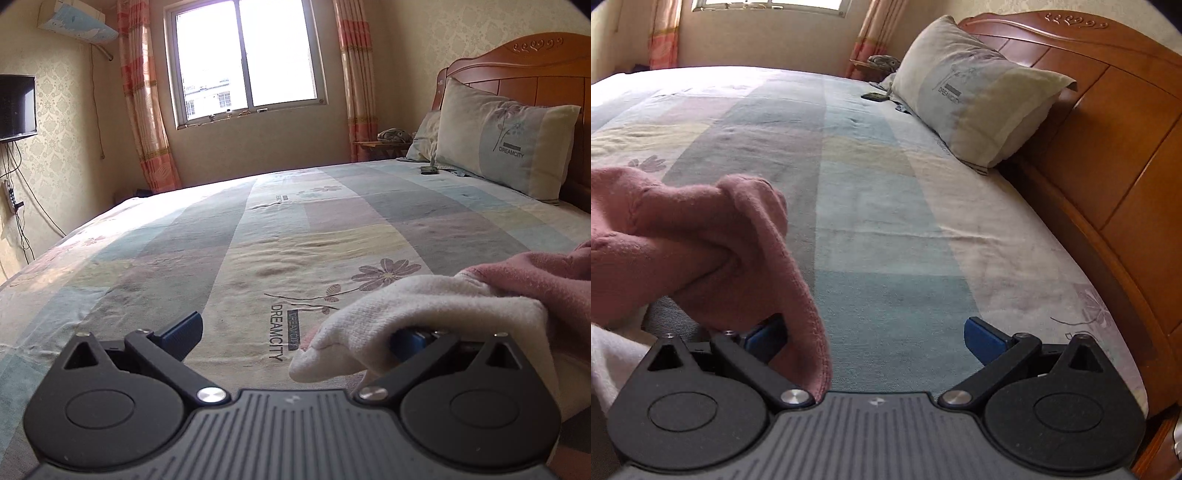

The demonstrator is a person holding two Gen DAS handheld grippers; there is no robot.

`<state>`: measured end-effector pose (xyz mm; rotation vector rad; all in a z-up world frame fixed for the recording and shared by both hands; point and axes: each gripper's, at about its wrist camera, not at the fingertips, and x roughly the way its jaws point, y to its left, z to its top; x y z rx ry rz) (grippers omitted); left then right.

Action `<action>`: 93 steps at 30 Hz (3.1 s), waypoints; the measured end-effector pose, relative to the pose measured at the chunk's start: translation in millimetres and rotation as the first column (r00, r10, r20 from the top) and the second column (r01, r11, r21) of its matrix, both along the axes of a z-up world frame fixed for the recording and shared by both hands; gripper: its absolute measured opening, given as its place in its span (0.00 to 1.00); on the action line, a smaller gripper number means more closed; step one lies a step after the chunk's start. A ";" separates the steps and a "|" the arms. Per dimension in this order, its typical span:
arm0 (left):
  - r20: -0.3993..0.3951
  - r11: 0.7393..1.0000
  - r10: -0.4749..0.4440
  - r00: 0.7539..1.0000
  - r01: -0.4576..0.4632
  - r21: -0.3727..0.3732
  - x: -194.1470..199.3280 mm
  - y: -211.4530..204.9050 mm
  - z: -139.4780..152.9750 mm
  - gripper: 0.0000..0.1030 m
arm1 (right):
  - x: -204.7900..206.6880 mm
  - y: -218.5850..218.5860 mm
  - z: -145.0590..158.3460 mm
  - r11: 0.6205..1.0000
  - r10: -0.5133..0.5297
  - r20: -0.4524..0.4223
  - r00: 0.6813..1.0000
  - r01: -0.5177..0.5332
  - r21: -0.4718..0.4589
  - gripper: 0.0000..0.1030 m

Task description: Fold clothes

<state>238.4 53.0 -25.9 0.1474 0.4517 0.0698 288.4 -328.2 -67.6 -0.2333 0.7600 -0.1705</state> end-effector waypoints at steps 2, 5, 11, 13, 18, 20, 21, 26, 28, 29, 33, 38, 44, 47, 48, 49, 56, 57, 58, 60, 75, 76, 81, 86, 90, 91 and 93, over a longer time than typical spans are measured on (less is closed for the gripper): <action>-0.002 1.000 -0.001 1.000 0.001 -0.001 0.0 -0.8 1.2 1.00 | 6.5 16.9 6.3 0.993 0.117 0.008 0.993 -0.116 -0.006 1.00; -0.007 1.000 -0.010 1.000 0.010 -0.006 0.7 0.5 3.4 1.00 | 27.6 46.8 -1.6 0.953 0.291 -0.076 0.954 -0.296 -0.064 1.00; -0.021 1.000 -0.003 1.000 0.003 -0.015 7.5 6.7 4.8 1.00 | 63.7 79.1 -32.4 0.861 0.459 -0.163 0.873 -0.483 -0.160 1.00; -0.026 1.000 0.004 1.000 -0.005 -0.020 10.6 9.1 5.0 1.00 | 71.5 80.9 -36.4 0.851 0.482 -0.162 0.861 -0.504 -0.149 1.00; -0.039 0.999 0.022 0.999 -0.023 -0.033 18.1 14.9 5.6 1.00 | 86.7 68.1 -33.2 0.910 0.383 -0.090 0.920 -0.392 -0.134 1.00; -0.040 0.998 0.035 0.999 -0.037 -0.043 25.1 17.9 5.8 1.00 | 91.7 58.0 -27.9 0.941 0.316 -0.043 0.948 -0.318 -0.114 1.00; -0.039 0.998 0.044 0.998 -0.046 -0.046 28.3 19.9 6.7 1.00 | 93.9 53.8 -25.6 0.951 0.289 -0.025 0.957 -0.290 -0.105 1.00; -0.037 0.994 0.081 0.996 -0.084 -0.068 43.4 29.5 10.9 1.00 | 102.4 43.9 -18.3 0.963 0.265 -0.003 0.964 -0.264 -0.056 1.00; -0.046 0.993 0.077 0.996 -0.080 -0.082 47.2 32.0 10.6 1.00 | 105.3 46.2 -17.1 0.944 0.329 -0.049 0.943 -0.329 0.016 1.00; -0.051 0.993 0.074 0.996 -0.079 -0.088 49.1 33.3 10.4 1.00 | 106.8 50.2 -18.5 0.920 0.391 -0.095 0.916 -0.387 0.059 1.00; -0.047 0.993 0.076 0.996 -0.080 -0.082 53.2 36.4 9.6 1.00 | 96.8 87.1 -35.4 0.851 0.515 -0.208 0.832 -0.526 0.004 1.00; -0.041 0.994 0.079 0.996 -0.082 -0.073 58.3 40.1 8.5 1.00 | 108.6 98.6 -47.4 0.912 0.389 -0.107 0.915 -0.399 -0.097 1.00; -0.022 0.993 0.101 0.995 -0.102 -0.065 76.2 45.8 13.2 1.00 | 119.3 77.4 -17.6 0.967 0.237 0.071 0.969 -0.229 -0.108 1.00; -0.005 0.991 0.121 0.993 -0.121 -0.063 91.7 49.4 18.9 1.00 | 129.7 72.4 -2.9 0.975 0.203 0.120 0.972 -0.189 -0.120 1.00; 0.001 0.990 0.128 0.992 -0.128 -0.062 96.8 50.6 20.8 1.00 | 134.0 71.1 1.3 0.977 0.189 0.137 0.972 -0.172 -0.124 1.00; 0.006 0.989 0.135 0.991 -0.134 -0.061 101.9 51.7 22.7 1.00 | 139.0 70.1 4.9 0.979 0.172 0.156 0.973 -0.152 -0.132 1.00; 0.099 0.981 0.192 0.976 -0.188 -0.044 129.0 63.3 43.4 1.00 | 166.3 59.0 23.4 0.990 0.072 0.274 0.959 -0.035 -0.139 1.00; 0.136 0.977 0.215 0.967 -0.211 -0.043 130.9 65.9 48.2 0.99 | 169.3 57.5 26.0 0.990 0.062 0.292 0.955 -0.021 -0.141 1.00; 0.167 0.974 0.227 0.959 -0.220 -0.059 134.8 73.0 54.8 0.99 | 173.1 56.0 28.3 0.990 0.054 0.306 0.951 -0.010 -0.143 1.00; 0.118 0.975 0.217 0.969 -0.209 -0.080 146.7 81.2 55.2 0.99 | 183.6 53.7 27.2 0.990 0.051 0.286 0.957 -0.012 -0.137 1.00; -0.222 0.995 -0.071 0.973 0.053 -0.083 91.7 48.6 10.3 0.99 | 155.7 82.0 -8.1 0.969 0.246 -0.102 0.964 -0.247 -0.001 1.00; -0.224 0.994 -0.090 0.970 0.073 -0.085 84.7 43.1 11.6 0.99 | 157.8 82.7 -11.1 0.973 0.230 -0.119 0.966 -0.229 0.022 1.00; -0.240 0.984 -0.174 0.955 0.156 -0.090 56.6 16.0 14.7 0.99 | 168.5 85.8 -26.1 0.982 0.158 -0.208 0.965 -0.132 0.136 1.00; -0.248 0.976 -0.209 0.946 0.186 -0.114 35.2 1.7 16.0 0.99 | 160.9 91.7 -42.3 0.986 0.127 -0.259 0.957 -0.094 0.134 1.00; -0.238 0.970 -0.224 0.945 0.192 -0.150 19.7 -2.5 14.8 0.99 | 133.2 69.7 -46.1 0.994 0.089 -0.305 0.948 -0.067 0.082 1.00; -0.237 0.969 -0.222 0.946 0.188 -0.159 16.5 -4.1 15.0 0.99 | 125.3 62.8 -47.7 0.995 0.088 -0.305 0.948 -0.071 0.066 1.00; -0.234 0.968 -0.220 0.947 0.181 -0.176 10.8 -7.7 15.7 0.99 | 110.6 43.8 -42.6 0.997 0.050 -0.290 0.956 -0.031 0.067 1.00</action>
